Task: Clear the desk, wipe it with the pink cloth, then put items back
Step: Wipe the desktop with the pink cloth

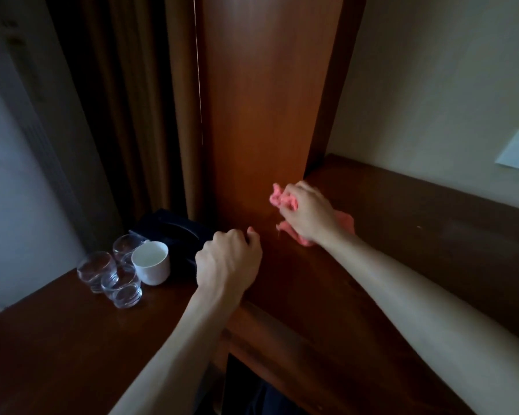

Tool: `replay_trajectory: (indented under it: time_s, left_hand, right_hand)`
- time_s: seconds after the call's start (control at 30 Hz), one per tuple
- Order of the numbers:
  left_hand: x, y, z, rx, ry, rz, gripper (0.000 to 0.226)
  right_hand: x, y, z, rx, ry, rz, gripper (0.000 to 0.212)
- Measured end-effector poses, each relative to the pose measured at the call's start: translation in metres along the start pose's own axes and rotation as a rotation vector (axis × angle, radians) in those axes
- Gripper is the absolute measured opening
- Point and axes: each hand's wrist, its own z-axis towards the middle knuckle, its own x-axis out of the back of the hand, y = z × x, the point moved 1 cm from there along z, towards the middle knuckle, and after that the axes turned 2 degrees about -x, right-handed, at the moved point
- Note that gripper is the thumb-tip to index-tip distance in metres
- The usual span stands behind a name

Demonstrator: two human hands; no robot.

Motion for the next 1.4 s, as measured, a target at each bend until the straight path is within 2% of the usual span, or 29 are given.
replay_trajectory:
  time_s: [0.1,0.23,0.43,0.6,0.73,0.87,0.93,1.07,1.23,1.4]
  left_hand:
    - [0.003,0.002,0.004,0.006,-0.014,0.02,0.055]
    - [0.003,0.001,0.002,0.014,0.0,0.025,0.053]
    - [0.009,0.004,-0.004,0.027,0.003,0.01,0.053]
    - [0.016,0.006,-0.007,0.038,-0.056,0.006,0.052]
    - [0.014,0.022,0.004,-0.056,-0.094,0.125,0.044]
    - [-0.003,0.049,0.035,-0.135,-0.126,0.024,0.045]
    - [-0.016,0.055,0.052,-0.163,-0.19,-0.003,0.05]
    - [-0.037,0.048,0.075,-0.165,-0.372,-0.038,0.062]
    - [-0.046,0.044,0.078,-0.193,-0.331,-0.032,0.065]
    - [-0.043,0.046,0.075,-0.193,-0.322,-0.024,0.064]
  right_hand:
    - [-0.016,0.005,0.047,-0.128,0.037,-0.06,0.026]
    - [-0.022,-0.008,0.055,-0.149,0.045,-0.091,0.024]
    - [-0.001,-0.054,-0.032,0.045,-0.019,0.032,0.023]
    - [0.03,-0.073,-0.11,0.176,-0.039,0.098,0.041]
    - [0.052,-0.049,-0.139,0.259,-0.105,0.178,0.018]
    - [0.05,-0.001,-0.099,0.155,-0.031,0.16,0.011]
    - [0.042,0.03,-0.065,0.101,0.005,0.096,0.007]
    - [0.022,0.087,0.011,-0.038,0.031,-0.007,0.021]
    - [-0.002,0.117,0.097,-0.157,0.055,-0.029,0.023]
    - [-0.009,0.107,0.105,-0.167,0.057,-0.087,0.018]
